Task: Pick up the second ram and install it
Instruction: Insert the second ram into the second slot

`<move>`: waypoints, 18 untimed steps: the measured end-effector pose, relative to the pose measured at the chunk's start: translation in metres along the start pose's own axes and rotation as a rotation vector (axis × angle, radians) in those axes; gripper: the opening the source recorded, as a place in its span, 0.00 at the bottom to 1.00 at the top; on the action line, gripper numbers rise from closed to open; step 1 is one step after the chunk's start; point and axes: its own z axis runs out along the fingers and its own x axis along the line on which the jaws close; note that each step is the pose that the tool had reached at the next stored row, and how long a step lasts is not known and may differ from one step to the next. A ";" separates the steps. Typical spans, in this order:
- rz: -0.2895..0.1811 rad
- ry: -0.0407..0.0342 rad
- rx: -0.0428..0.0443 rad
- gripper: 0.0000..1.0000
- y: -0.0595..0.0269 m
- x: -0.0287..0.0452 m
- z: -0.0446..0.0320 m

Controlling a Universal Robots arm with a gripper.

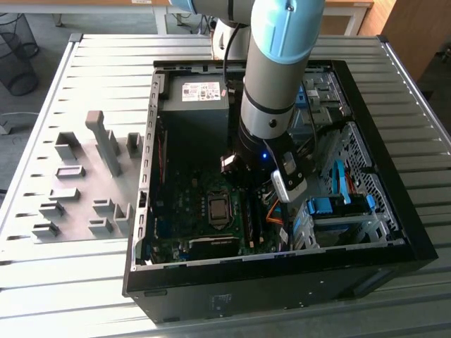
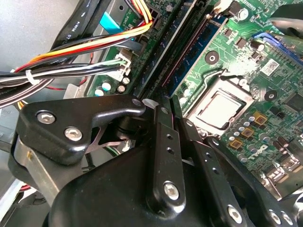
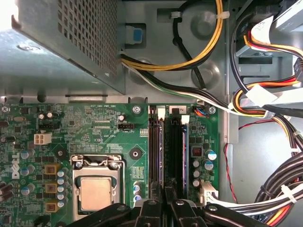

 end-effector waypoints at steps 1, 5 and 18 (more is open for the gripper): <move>0.000 -0.0001 -0.0001 0.14 0.0000 0.0000 0.0002; 0.000 -0.0001 -0.0003 0.14 0.0000 0.0000 0.0006; 0.000 -0.0001 -0.0001 0.22 0.0002 0.0004 -0.0127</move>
